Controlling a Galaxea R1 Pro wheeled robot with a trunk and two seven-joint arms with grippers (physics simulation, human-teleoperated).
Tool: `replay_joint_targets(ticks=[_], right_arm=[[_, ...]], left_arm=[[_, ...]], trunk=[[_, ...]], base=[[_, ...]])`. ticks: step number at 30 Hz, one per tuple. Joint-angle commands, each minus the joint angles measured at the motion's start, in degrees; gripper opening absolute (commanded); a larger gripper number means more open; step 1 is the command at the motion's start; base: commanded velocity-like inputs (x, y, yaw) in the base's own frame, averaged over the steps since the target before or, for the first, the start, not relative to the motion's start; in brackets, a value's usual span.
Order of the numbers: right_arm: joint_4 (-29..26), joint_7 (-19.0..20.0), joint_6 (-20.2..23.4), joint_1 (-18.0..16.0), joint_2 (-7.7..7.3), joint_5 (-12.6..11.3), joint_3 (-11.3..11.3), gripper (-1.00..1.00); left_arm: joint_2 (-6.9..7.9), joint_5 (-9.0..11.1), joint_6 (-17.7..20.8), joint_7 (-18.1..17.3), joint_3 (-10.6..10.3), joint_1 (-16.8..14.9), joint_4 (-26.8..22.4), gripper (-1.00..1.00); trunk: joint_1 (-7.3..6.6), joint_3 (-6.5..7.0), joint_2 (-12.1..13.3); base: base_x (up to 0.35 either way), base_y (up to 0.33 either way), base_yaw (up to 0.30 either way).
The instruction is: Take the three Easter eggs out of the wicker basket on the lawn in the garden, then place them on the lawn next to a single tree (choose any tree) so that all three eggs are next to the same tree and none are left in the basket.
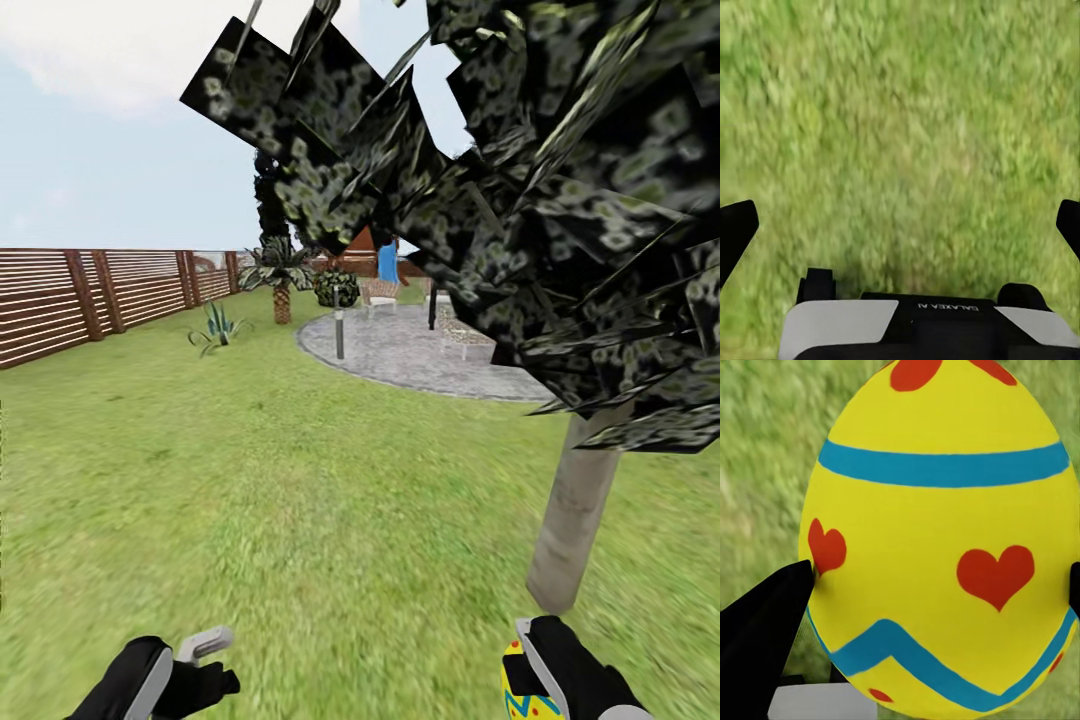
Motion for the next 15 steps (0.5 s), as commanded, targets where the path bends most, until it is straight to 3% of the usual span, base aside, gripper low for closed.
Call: replay_joint_targets(ticks=[1,5,15], right_arm=[[-0.09,-0.11,0.32,-0.03,-0.02,0.04,0.02,-1.0],[-0.09,-0.07,0.32,-0.03,-0.21,-0.01,-0.22,-1.0],[-0.09,-0.11,0.32,-0.03,-0.5,-0.02,-0.22,-1.0]], left_arm=[[-0.18,-0.22,0.22,-0.31,0.11,-0.03,0.02,1.0],[-0.41,-0.2,-2.05,-0.38,-0.04,-0.03,0.19,1.0],[-0.52,-0.2,-2.95,-0.4,-0.14,-0.03,0.38,1.0]], trunk=[[0.0,-0.07,-0.05],[0.0,-0.07,-0.05],[0.0,-0.07,-0.05]], base=[[0.006,0.242,0.0],[0.166,0.112,0.0],[0.289,-0.142,0.0]])
